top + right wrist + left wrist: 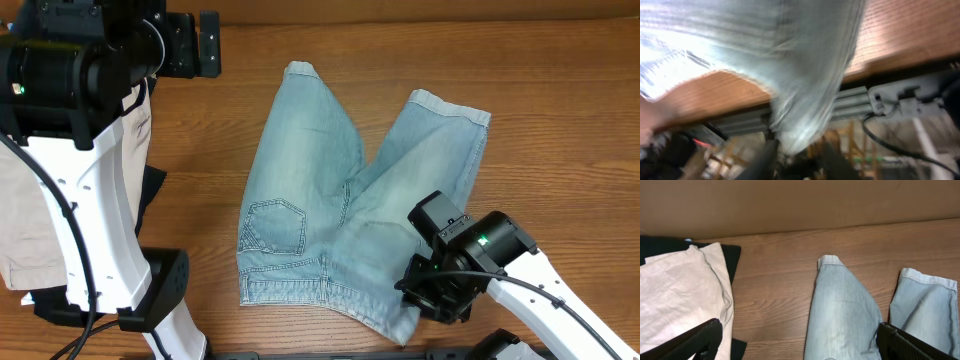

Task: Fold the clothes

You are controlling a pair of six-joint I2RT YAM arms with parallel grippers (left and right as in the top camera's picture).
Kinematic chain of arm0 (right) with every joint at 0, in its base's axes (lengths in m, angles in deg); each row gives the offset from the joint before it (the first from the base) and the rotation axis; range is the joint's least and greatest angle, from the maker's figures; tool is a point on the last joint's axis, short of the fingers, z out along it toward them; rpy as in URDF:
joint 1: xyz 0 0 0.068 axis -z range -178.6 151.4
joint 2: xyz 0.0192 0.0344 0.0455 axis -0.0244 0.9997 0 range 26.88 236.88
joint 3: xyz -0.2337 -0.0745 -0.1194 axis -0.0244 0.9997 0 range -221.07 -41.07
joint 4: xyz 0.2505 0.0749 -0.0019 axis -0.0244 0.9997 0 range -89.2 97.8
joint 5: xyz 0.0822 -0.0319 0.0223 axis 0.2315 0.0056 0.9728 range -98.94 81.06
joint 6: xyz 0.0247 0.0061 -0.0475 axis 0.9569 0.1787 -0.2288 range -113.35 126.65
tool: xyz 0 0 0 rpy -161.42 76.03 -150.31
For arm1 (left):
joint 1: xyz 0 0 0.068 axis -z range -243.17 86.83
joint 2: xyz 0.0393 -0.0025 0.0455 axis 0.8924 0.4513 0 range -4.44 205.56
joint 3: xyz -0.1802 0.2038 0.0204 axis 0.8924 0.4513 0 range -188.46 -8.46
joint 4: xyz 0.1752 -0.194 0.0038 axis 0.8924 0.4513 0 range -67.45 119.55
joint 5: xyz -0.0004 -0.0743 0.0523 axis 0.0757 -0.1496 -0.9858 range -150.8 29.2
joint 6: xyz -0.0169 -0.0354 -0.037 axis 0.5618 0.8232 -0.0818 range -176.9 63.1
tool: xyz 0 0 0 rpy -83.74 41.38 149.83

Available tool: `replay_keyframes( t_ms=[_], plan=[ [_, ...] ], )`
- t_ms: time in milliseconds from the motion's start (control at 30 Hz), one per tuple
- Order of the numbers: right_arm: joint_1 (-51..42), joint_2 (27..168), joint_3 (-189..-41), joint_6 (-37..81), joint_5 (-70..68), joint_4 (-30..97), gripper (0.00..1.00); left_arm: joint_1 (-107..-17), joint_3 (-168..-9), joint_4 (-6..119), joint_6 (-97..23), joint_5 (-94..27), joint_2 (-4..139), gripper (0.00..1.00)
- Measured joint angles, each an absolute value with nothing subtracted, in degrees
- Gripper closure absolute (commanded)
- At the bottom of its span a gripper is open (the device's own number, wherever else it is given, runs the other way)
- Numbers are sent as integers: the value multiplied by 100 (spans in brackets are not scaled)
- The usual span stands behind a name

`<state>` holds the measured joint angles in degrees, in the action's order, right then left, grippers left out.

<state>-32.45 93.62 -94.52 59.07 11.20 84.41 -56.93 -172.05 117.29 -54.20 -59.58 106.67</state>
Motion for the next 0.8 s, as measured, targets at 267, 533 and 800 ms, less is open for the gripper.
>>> replay_keyframes(
  t_ms=[267,533,800],
  plan=[
    [-3271,9358,-9478,5927,816,7873,29,-5693,-17200,11729,-5472,-5871,11026,0],
    [-2642,9358,-9723,5365,47,6065,19,-5612,-17200,11456,-6224,-5082,12000,0],
    [-1413,9539,-9727,4583,-209,5187,19,-5260,-17172,10937,-6963,-4723,13633,0]
  ],
)
